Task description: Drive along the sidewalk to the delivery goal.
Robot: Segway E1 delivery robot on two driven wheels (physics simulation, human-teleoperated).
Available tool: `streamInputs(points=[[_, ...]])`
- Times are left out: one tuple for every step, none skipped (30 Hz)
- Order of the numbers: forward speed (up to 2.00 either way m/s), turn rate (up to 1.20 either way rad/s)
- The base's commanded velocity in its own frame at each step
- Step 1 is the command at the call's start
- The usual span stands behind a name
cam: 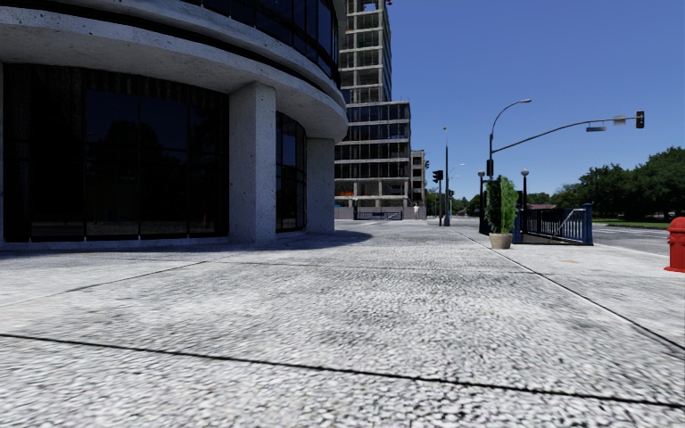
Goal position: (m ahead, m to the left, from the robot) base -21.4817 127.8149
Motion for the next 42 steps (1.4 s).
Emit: streamInputs(points=[[0.00,0.00],[0.00,0.00],[0.00,0.00],[0.00,0.00],[0.00,0.00],[0.00,0.00],[0.00,0.00],[0.00,0.00],[0.00,0.00],[0.00,0.00],[0.00,0.00],[0.00,0.00],[0.00,0.00],[0.00,0.00],[0.00,0.00],[0.00,0.00],[0.00,0.00],[0.00,0.00],[0.00,0.00],[0.00,0.00],[0.00,0.00],[0.00,0.00],[0.00,0.00],[0.00,0.00],[0.00,0.00],[0.00,0.00],[0.00,0.00],[0.00,0.00],[0.00,0.00],[0.00,0.00],[0.00,0.18],[0.00,0.63],[0.00,0.86],[0.00,1.20],[0.00,1.20],[0.00,1.20],[0.00,1.20],[0.00,1.20],[0.00,1.20],[0.00,1.20],[0.00,1.20],[0.00,1.20]])
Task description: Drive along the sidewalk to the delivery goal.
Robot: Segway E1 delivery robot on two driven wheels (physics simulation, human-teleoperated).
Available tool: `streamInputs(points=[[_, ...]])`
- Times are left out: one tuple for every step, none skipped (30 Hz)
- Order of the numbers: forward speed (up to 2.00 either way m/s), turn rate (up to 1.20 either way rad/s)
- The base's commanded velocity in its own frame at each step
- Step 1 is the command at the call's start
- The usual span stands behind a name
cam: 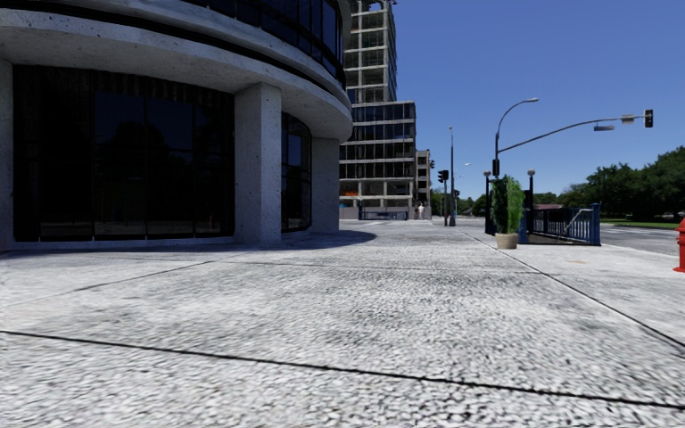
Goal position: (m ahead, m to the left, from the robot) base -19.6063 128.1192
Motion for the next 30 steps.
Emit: streamInputs(points=[[0.00,1.20],[0.00,1.20],[0.00,1.20],[0.00,1.20],[0.00,1.20],[0.00,1.20],[0.00,1.20],[0.00,1.20],[0.00,1.20],[0.00,1.20],[0.00,1.20],[0.00,1.20],[0.00,1.20],[0.00,1.20],[0.00,1.20],[0.00,1.20],[0.00,1.20],[0.00,1.20],[0.00,1.20],[0.00,1.20],[0.00,1.20],[0.00,1.20],[0.00,1.20],[0.00,1.20],[0.00,1.20],[0.00,1.20],[0.00,1.20],[0.00,1.20],[0.00,1.20],[0.00,1.20]])
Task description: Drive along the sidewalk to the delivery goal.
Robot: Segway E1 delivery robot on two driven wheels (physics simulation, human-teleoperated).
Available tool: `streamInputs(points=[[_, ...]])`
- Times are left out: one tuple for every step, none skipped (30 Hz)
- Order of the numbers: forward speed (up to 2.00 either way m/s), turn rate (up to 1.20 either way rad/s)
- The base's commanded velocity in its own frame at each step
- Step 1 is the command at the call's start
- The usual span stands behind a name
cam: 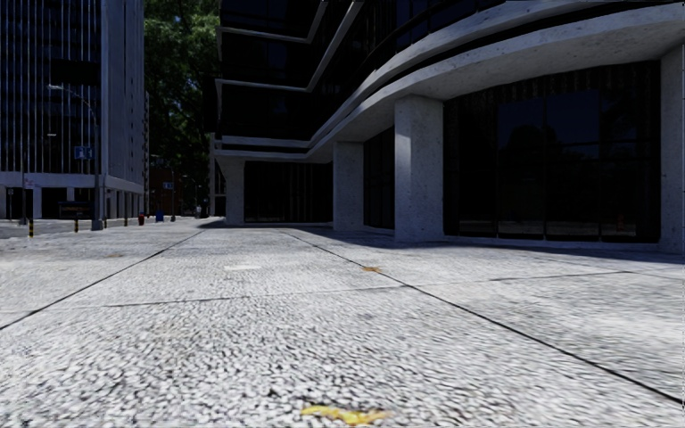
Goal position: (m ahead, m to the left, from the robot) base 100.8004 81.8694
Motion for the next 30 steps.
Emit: streamInputs(points=[[0.00,1.20],[0.00,1.20],[0.00,1.20],[0.00,1.20],[0.00,1.20],[0.00,1.20],[0.00,1.20],[0.00,1.20],[0.00,1.20],[0.00,1.20],[0.00,1.20],[0.00,1.20],[0.00,1.20],[0.00,1.20],[0.00,1.20],[0.00,1.20],[0.00,1.20],[0.00,1.20],[0.00,1.20],[0.00,1.20],[0.00,1.20],[0.00,1.20],[0.00,1.20],[0.00,1.20],[0.00,1.20],[0.00,1.20],[0.00,1.16],[0.00,0.42],[0.00,0.00],[0.00,0.57]])
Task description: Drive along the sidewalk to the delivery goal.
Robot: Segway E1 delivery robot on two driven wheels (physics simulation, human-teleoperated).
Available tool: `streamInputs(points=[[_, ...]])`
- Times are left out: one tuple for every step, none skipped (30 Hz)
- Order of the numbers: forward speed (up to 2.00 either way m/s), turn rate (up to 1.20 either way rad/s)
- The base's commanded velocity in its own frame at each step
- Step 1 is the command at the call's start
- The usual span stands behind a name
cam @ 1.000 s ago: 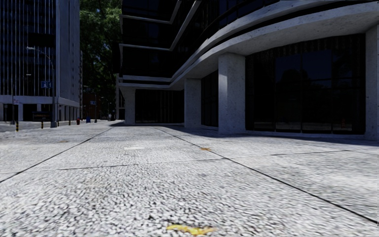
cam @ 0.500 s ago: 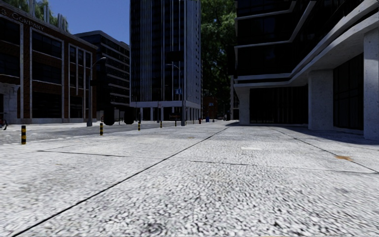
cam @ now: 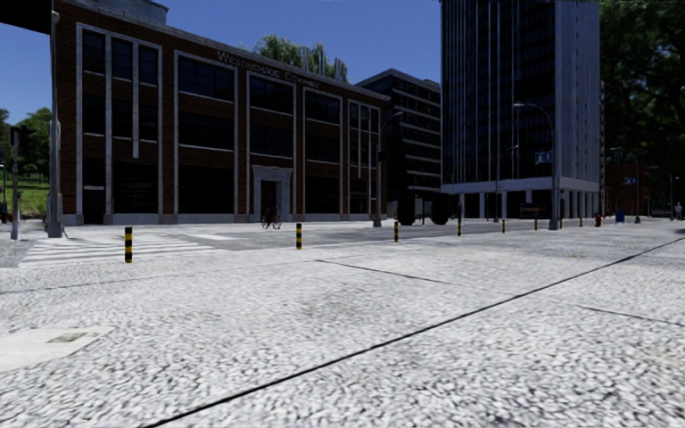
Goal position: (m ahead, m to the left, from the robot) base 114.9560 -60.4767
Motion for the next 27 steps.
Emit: streamInputs(points=[[0.00,1.01],[0.00,1.01],[0.00,1.20],[0.00,1.20],[0.00,1.20],[0.00,1.20],[0.00,1.17],[0.00,0.00],[0.00,0.00],[0.00,0.00],[0.00,0.00],[0.00,0.00],[0.00,0.00],[0.00,0.00],[0.00,0.00],[0.00,0.00],[0.74,0.00],[0.74,0.00],[1.52,0.00],[1.74,0.00],[1.83,0.00],[1.89,0.00],[1.90,0.00],[1.91,0.00],[1.91,0.00],[1.91,0.00],[1.91,0.00]])
